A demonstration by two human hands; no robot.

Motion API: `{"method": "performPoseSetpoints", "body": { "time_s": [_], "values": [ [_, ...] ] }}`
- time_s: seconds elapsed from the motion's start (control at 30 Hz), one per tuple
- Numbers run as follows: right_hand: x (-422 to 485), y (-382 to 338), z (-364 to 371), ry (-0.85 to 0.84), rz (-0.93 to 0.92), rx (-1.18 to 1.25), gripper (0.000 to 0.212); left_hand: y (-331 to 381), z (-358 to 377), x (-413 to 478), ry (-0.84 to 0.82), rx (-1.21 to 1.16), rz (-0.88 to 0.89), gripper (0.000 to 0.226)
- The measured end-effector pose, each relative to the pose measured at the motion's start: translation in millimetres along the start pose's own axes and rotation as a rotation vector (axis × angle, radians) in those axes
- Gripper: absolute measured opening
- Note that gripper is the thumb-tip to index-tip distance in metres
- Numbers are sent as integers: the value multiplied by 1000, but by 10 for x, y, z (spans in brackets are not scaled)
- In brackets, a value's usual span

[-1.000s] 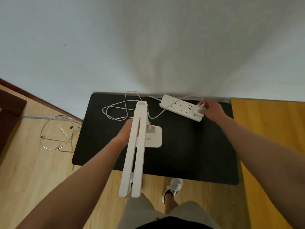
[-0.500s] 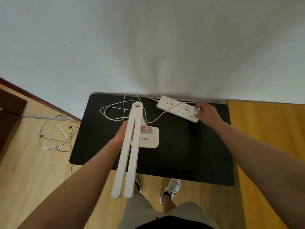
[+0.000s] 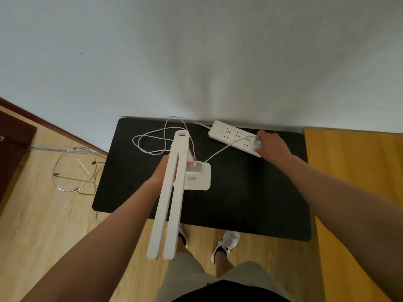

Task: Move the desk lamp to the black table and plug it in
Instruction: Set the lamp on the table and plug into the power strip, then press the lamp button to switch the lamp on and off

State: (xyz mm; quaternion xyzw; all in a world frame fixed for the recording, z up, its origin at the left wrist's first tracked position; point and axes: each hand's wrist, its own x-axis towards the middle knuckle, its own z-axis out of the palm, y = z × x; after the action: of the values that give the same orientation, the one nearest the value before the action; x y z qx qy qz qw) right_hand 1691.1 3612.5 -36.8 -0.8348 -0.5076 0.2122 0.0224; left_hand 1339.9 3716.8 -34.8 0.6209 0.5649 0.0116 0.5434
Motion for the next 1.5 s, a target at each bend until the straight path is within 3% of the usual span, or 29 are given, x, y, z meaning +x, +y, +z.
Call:
{"method": "performPoseSetpoints", "body": {
  "time_s": [0.3, 0.63, 0.77, 0.87, 1.0, 1.07, 1.17, 1.43, 1.5],
  "values": [
    [-58, 93, 104, 46, -25, 8, 37, -5, 12, 31, -22, 108, -4, 35],
    [-167, 28, 81, 14, 3, 35, 39, 97, 24, -97, -53, -33, -70, 38],
    [-296, -77, 40, -52, 98, 199, 68, 99, -13, -288, -6, -56, -21, 35],
    [-496, -143, 102, 52, 215, 339, 88, 45, -58, -467, 59, 17, 55, 18],
    [-880, -292, 273, 215, 273, 483, 72, -135, -174, -705, 99, 134, 148, 38],
    [-1071, -395, 380, 232, 261, 500, 68, -245, -231, -764, 111, 214, 127, 57],
    [-1302, -601, 518, 210, 237, 470, 69, -439, -301, -818, 114, 307, 92, 69],
    [-1860, -1537, 846, 126, 248, 464, 71, -868, -601, -876, 36, 319, 140, 71],
    [-2004, -1801, 974, 65, 282, 595, 63, -962, -719, -892, 6, 331, 176, 71]
  ]
}}
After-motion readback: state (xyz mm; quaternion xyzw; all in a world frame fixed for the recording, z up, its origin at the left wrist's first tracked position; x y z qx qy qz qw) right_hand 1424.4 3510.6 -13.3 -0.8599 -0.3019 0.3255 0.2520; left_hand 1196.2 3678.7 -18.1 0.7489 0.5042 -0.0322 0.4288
